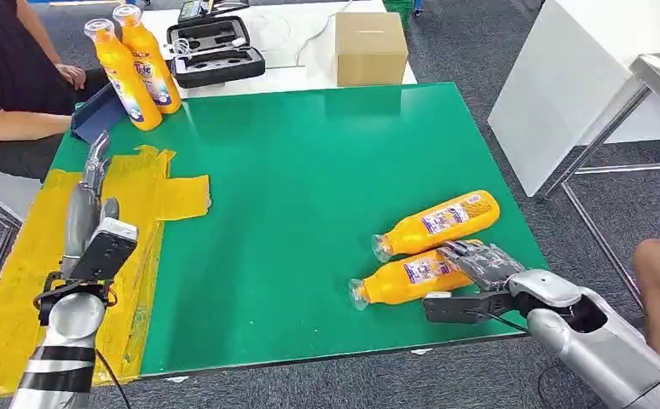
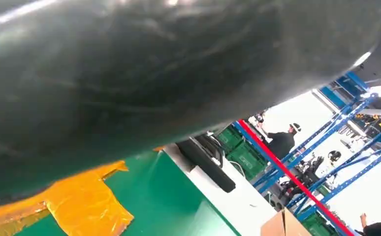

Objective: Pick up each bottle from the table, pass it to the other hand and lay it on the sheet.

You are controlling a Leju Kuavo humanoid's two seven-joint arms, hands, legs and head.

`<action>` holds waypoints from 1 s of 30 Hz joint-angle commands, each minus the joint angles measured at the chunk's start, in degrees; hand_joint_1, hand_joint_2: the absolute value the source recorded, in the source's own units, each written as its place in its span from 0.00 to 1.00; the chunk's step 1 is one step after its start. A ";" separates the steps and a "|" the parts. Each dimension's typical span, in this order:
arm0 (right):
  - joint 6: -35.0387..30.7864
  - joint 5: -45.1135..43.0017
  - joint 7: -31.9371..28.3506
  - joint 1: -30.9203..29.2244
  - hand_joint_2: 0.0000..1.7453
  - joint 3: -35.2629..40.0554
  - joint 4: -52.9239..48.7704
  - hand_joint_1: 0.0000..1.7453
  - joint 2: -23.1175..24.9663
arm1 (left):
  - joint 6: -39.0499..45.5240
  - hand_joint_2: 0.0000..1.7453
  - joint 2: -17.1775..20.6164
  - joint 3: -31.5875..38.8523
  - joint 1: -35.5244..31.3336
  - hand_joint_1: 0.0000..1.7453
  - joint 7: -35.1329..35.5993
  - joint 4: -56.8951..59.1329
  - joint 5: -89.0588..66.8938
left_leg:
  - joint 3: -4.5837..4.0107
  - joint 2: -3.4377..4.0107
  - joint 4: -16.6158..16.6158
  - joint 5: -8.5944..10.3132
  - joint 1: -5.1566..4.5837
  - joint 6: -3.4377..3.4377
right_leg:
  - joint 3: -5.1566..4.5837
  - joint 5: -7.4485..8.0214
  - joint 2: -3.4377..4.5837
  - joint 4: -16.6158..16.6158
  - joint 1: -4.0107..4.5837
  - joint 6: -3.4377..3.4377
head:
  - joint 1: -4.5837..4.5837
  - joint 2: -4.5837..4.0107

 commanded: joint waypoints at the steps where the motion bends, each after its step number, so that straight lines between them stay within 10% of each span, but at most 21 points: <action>1: -0.69 2.56 0.30 -1.94 1.00 4.34 9.71 0.00 5.18 | -0.44 0.00 0.10 -0.83 -2.55 0.00 0.53 4.11 0.71 | 0.27 0.03 -0.05 -0.06 0.07 -0.06 | 0.29 -0.03 -0.04 -0.11 0.09 -0.09 | 0.00 0.00; 11: 2.45 5.74 -3.29 -3.59 1.00 9.28 19.23 0.00 5.49 | -0.56 0.00 0.63 -2.32 -5.60 0.00 0.79 7.44 2.46 | 0.47 -0.13 -0.07 0.00 0.10 -0.05 | 0.48 -0.03 -0.20 -0.15 0.11 -0.09 | 0.00 0.00; 12: 3.73 5.73 -3.84 -4.20 1.00 10.38 18.43 0.09 4.40 | -0.55 0.00 0.74 -2.52 -5.99 0.00 0.76 7.97 2.71 | 0.55 -0.16 -0.07 -0.02 0.15 -0.07 | 0.59 -0.04 -0.25 -0.19 0.16 -0.12 | 0.02 0.00; 13: 5.11 5.34 -4.34 -4.88 1.00 11.60 17.70 0.70 3.24 | -0.49 0.00 0.86 -2.75 -6.50 0.00 0.70 8.66 3.00 | 0.47 -0.18 -0.05 0.00 0.08 -0.04 | 0.51 -0.04 -0.24 -0.12 0.09 -0.09 | 0.00 0.00; 14: 6.08 5.35 -4.65 -5.46 1.00 12.65 17.11 0.99 2.30 | -0.45 0.00 0.88 -2.87 -6.83 0.00 0.61 9.17 3.28 | 0.52 -0.18 -0.05 -0.01 0.10 -0.05 | 0.56 -0.05 -0.26 -0.14 0.12 -0.11 | 0.02 0.00; 30: 6.27 2.25 -2.85 -5.96 1.00 14.66 17.47 1.00 2.21 | -0.75 0.00 0.91 -3.93 -8.37 0.00 0.84 10.57 4.31 | 0.75 -0.25 -0.08 0.03 0.09 -0.02 | 0.80 -0.04 -0.30 -0.20 0.10 -0.11 | -0.04 0.00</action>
